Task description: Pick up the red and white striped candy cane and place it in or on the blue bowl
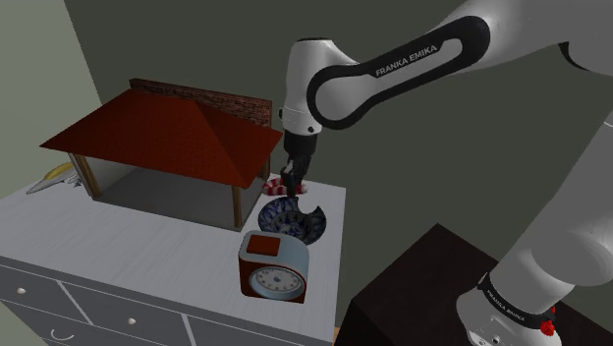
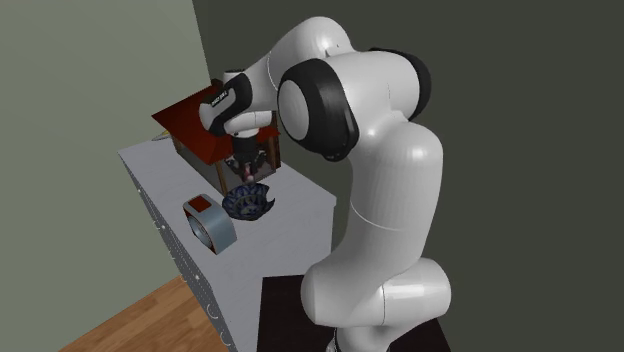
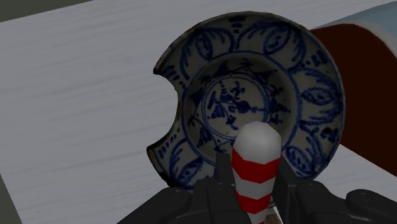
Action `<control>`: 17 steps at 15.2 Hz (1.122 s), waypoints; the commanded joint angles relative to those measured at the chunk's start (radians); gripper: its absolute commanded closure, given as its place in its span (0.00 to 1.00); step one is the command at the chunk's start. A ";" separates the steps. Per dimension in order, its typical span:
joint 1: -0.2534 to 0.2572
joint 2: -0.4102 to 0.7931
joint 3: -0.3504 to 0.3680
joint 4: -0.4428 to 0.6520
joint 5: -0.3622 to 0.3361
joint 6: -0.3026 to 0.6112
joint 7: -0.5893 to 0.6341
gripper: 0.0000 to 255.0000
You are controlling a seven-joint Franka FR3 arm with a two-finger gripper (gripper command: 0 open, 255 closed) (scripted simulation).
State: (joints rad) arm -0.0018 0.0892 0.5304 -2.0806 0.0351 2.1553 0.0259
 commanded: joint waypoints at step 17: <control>0.016 0.097 -0.009 -0.062 -0.059 0.148 0.037 1.00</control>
State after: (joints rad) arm 0.0140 0.1856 0.5217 -2.1430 -0.0238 2.3026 0.0631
